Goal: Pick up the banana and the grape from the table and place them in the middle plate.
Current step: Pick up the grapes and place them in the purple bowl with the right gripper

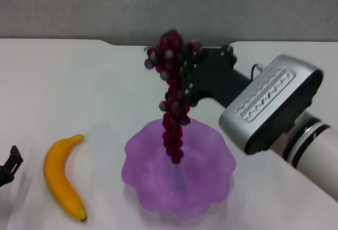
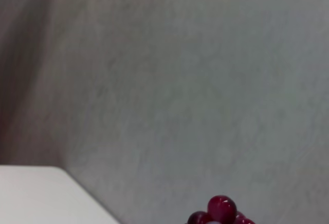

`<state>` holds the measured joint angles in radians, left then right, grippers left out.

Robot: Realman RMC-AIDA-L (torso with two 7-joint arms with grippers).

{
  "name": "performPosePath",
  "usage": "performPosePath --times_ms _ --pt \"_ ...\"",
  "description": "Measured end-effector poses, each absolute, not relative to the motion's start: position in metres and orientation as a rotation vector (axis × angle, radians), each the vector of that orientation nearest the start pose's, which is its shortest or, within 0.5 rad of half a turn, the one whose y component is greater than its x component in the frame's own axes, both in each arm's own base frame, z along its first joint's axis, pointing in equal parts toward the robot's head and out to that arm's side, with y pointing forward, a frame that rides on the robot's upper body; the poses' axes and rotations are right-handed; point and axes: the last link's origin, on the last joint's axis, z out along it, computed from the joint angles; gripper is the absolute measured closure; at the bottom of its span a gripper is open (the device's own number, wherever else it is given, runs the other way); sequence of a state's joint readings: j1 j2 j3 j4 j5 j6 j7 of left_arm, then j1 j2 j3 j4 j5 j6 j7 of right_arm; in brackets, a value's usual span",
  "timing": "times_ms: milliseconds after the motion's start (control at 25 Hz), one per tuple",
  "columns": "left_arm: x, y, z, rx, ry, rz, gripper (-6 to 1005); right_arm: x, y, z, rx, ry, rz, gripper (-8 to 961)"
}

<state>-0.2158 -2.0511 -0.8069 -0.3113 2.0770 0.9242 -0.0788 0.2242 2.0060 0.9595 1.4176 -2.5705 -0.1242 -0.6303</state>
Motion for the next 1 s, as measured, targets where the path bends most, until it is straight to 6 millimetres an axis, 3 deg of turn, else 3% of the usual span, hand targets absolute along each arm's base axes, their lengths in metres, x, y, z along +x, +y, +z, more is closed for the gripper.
performPosePath --times_ms 200,640,1000 --pt "-0.402 0.267 -0.024 -1.428 -0.91 -0.459 144 0.131 0.323 -0.074 -2.17 0.045 0.469 906" --pt "-0.4 0.269 -0.024 -1.43 -0.909 -0.467 146 0.193 0.331 -0.103 -2.241 0.379 0.333 911" --pt "-0.399 0.27 -0.025 -1.431 -0.906 -0.469 148 0.206 0.334 -0.123 -2.326 0.488 0.237 912"
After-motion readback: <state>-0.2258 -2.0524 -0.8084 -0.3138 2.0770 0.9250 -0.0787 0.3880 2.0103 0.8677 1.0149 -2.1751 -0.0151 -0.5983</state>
